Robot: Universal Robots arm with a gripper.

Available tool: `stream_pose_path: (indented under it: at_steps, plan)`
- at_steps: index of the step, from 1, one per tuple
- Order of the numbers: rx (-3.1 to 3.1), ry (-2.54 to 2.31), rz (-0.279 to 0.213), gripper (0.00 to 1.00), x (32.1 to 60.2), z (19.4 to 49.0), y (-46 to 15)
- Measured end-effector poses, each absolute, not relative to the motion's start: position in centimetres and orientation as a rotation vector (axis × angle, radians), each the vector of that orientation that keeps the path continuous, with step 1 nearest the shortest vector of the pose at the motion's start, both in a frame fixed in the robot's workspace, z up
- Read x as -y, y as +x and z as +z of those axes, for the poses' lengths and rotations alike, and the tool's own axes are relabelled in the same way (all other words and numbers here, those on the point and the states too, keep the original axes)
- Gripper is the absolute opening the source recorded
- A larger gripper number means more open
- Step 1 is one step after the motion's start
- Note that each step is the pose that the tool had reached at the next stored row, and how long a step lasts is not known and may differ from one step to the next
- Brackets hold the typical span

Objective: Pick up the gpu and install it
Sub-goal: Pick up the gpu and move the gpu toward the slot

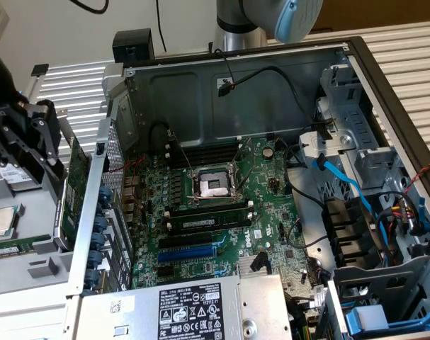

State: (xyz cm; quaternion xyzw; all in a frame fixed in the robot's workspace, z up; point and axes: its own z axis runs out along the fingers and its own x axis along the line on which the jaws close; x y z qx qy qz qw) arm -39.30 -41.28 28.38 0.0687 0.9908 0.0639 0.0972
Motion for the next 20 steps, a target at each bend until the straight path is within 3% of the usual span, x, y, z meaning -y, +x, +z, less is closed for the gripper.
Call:
stream_pose_path:
  at_steps: [8, 10, 11, 20]
  plan:
    - [-2.929, 0.229, 0.199, 0.43, 41.5, 27.0, -39.1]
    - [-2.928, 0.237, 0.201, 0.44, 41.5, 26.6, -39.1]
    - [-2.927, 0.241, 0.202, 0.51, 41.5, 26.5, -39.0]
    - [-2.922, 0.28, 0.209, 0.51, 41.6, 24.8, -39.0]
